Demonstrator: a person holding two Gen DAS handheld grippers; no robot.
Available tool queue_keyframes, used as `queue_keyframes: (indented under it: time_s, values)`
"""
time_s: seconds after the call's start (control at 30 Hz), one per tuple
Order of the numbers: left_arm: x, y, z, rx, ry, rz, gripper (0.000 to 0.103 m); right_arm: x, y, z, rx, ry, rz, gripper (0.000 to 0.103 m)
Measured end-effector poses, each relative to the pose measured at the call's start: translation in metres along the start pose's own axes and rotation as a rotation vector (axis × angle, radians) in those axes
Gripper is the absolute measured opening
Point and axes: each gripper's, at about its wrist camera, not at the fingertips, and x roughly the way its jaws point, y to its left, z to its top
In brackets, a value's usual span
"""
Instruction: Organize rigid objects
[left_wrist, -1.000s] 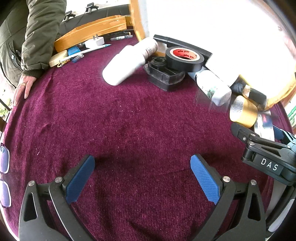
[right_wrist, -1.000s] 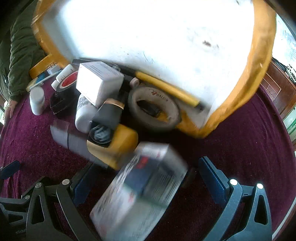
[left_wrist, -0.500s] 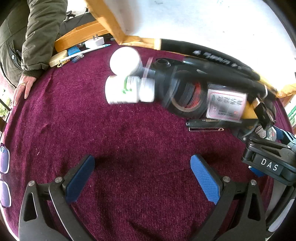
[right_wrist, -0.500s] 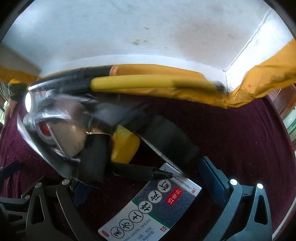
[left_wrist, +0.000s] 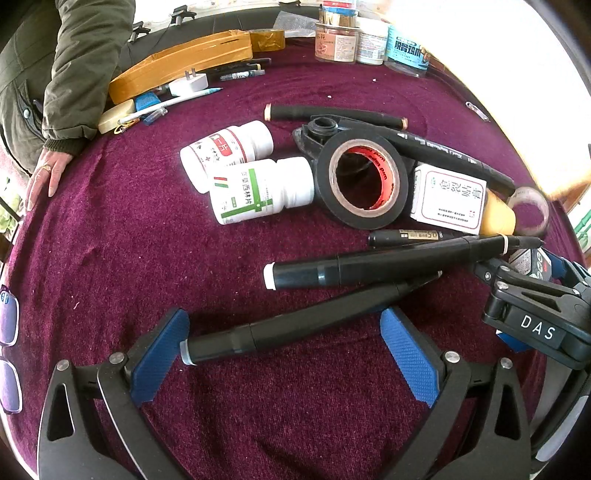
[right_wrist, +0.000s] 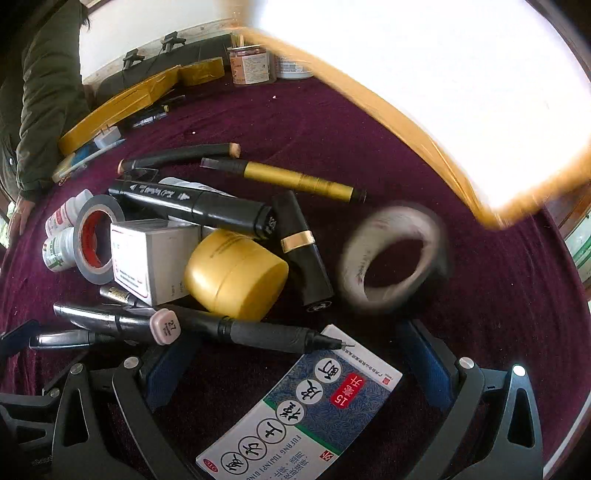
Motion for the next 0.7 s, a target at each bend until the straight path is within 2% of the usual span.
queue_keyframes:
  time_s: [0.7]
  values:
    - [0.0002, 0.0005, -0.0001, 0.000, 0.008, 0.001, 0.103, -0.0005, 0.0001, -0.0010, 0.001, -0.002, 0.002, 0.102]
